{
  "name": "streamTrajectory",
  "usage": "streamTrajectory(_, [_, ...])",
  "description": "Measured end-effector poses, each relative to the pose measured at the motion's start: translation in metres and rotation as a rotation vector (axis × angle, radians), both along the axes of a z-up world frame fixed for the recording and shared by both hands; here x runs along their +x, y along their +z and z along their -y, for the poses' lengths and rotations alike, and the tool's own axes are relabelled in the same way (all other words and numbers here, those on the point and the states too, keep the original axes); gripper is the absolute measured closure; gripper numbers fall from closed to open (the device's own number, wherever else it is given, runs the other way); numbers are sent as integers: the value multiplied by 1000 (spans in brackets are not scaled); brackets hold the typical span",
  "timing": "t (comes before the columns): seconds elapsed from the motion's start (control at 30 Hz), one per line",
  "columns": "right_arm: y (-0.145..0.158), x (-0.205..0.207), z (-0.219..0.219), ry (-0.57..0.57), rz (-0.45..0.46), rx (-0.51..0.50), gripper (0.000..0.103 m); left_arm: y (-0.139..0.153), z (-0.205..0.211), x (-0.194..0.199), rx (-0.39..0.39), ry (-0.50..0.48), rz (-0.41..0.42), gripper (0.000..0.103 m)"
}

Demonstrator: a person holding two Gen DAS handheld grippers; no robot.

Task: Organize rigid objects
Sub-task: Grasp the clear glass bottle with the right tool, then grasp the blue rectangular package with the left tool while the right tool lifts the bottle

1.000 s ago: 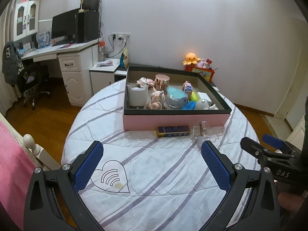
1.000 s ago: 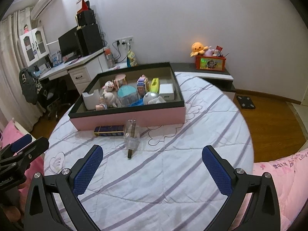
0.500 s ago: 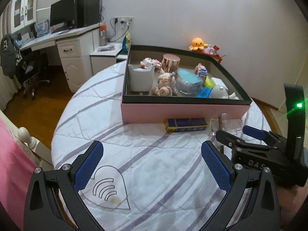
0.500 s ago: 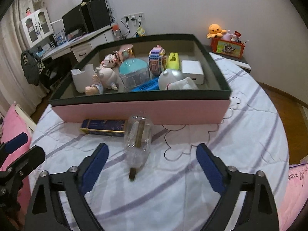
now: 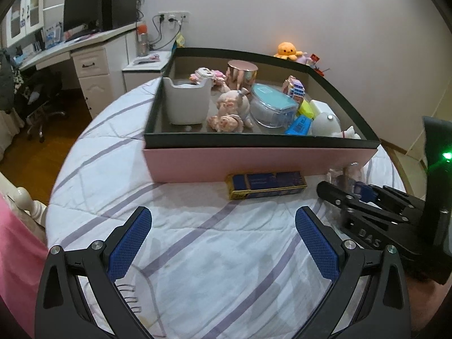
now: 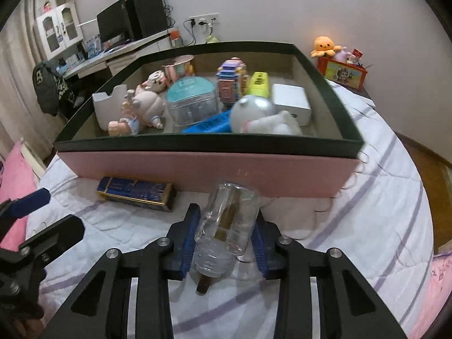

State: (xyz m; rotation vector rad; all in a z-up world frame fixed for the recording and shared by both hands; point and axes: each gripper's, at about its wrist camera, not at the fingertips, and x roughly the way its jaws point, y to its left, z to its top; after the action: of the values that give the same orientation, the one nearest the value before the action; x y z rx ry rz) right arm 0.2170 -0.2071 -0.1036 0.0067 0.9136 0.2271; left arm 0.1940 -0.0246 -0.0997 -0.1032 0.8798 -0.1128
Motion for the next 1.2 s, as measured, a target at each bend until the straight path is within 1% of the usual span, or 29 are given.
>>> streamTrajectory(0.5, [3,3,27,-39,4,37,68,-19,37,38,-33,-24,-59,0])
streamTrajectory(0.6, [1,4,32,-47,3,41,68,-23,46,45,-25,-21,-63,0])
streamTrajectory(0.67, [0,4,35,-50,1,52,68,-25,50,50,-16,-2,-61,0])
streamTrajectory(0.77, [-1,6,38,-53,1,57,68,-27,54,55,21,20,-59,0])
streamTrajectory(0.83, [0,6,39,-53,2,58,68,-28,58,55,41,19,-58,1])
streamTrajectory(0.87, [0,6,39,-54,3,59,68,-28,57,55,35,20,-55,2])
streamTrajectory(0.9, [0,5,38,-55,3,58,68,-28,54,54,24,24,-50,6])
streamTrajectory(0.93, [0,4,38,-56,3,59,68,-27,52,52,18,29,-45,8])
streamTrajectory(0.97, [1,3,38,-57,5,59,68,-26,50,50,14,25,-39,15])
streamTrajectory(1.0, [2,1,39,-59,6,60,68,-25,48,46,14,23,-33,19])
streamTrajectory(1.07, [4,-1,39,-61,7,61,68,-25,43,39,-1,2,-28,19])
streamTrajectory(1.2, [9,-8,37,-64,14,59,69,-22,41,29,-8,-11,-16,19])
